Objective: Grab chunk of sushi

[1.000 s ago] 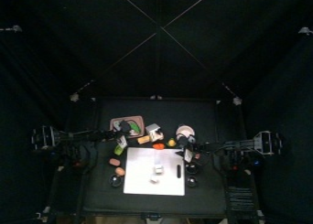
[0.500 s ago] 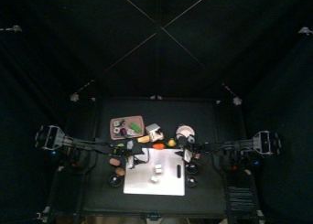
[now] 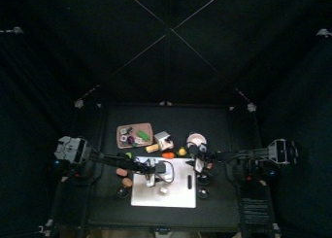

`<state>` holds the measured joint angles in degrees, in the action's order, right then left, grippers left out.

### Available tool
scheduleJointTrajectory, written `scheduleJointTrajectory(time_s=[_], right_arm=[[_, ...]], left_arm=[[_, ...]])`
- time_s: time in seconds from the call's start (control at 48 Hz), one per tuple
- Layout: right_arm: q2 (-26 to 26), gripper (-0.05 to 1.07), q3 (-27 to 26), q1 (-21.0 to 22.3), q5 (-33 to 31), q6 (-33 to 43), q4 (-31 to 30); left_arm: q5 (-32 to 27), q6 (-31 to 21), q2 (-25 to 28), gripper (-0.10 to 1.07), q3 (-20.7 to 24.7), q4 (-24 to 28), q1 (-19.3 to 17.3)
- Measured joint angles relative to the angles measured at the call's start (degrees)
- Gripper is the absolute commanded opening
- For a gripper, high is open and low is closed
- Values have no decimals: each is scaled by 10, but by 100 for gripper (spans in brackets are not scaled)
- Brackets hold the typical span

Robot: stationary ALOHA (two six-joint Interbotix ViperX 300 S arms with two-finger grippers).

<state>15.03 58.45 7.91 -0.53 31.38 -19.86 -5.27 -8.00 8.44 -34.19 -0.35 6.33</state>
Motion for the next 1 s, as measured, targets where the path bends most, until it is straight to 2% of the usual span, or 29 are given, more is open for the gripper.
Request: scheduleJointTrajectory(time_s=[0.458, 1.0], right_arm=[[0, 77, 0, -1, 0, 1, 1], [0, 77, 0, -1, 0, 0, 0]], left_arm=[[-14, 2, 29, 87, 40, -18, 6], [-17, 2, 34, 86, 46, 17, 3]])
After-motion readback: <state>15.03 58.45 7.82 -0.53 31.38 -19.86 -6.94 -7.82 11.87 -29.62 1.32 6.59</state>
